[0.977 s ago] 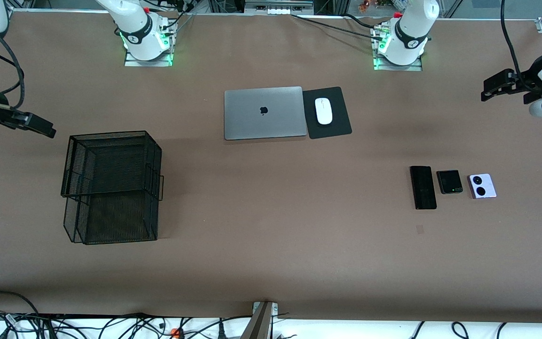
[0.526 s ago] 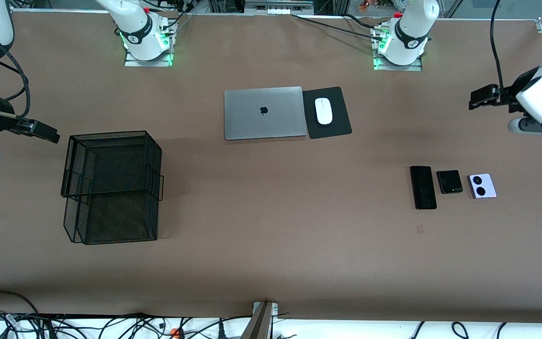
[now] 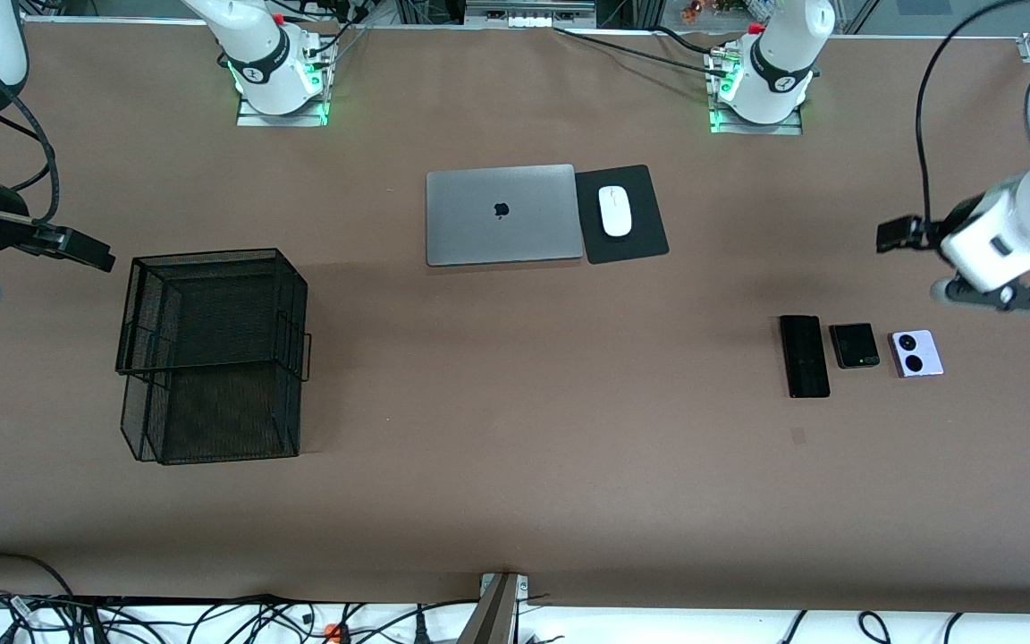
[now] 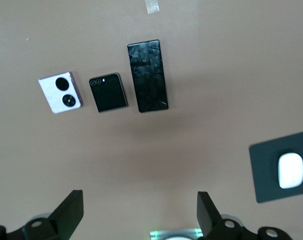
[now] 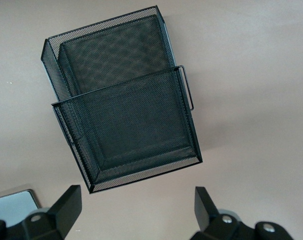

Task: Place phones with both arms
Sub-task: 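Lower the left gripper and grasp the black slab phone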

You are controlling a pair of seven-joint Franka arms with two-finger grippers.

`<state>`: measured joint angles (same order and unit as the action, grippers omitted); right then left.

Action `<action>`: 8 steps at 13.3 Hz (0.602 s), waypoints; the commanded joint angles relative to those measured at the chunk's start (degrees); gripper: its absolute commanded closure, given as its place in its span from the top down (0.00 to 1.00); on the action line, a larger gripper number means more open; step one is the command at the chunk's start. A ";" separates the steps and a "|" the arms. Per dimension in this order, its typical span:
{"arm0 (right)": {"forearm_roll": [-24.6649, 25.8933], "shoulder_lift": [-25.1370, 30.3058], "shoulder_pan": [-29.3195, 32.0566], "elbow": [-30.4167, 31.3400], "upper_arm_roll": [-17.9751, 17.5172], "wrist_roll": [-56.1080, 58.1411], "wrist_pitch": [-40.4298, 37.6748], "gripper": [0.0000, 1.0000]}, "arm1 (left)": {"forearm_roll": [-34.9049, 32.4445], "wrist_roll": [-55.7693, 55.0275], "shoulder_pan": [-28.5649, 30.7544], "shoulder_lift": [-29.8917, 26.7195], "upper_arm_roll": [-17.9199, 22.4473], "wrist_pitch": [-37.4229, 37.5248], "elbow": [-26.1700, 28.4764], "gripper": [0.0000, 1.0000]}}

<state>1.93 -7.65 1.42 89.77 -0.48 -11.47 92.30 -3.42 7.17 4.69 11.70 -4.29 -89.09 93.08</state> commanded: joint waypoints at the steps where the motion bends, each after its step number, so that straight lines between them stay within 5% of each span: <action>1: -0.26 0.09 0.51 -0.56 -0.13 -0.31 -0.81 1.00 | -0.97 3.20 0.93 4.72 0.08 -5.72 0.78 1.00; 8: -0.44 0.09 0.51 -0.56 0.92 -0.22 -0.81 1.00 | -0.80 3.38 1.19 13.78 0.08 -26.90 7.72 1.00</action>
<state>1.93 -7.66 1.50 89.78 0.50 -11.47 92.24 -3.42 9.44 5.82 24.16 -4.17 -112.06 99.32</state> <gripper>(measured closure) 0.000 0.000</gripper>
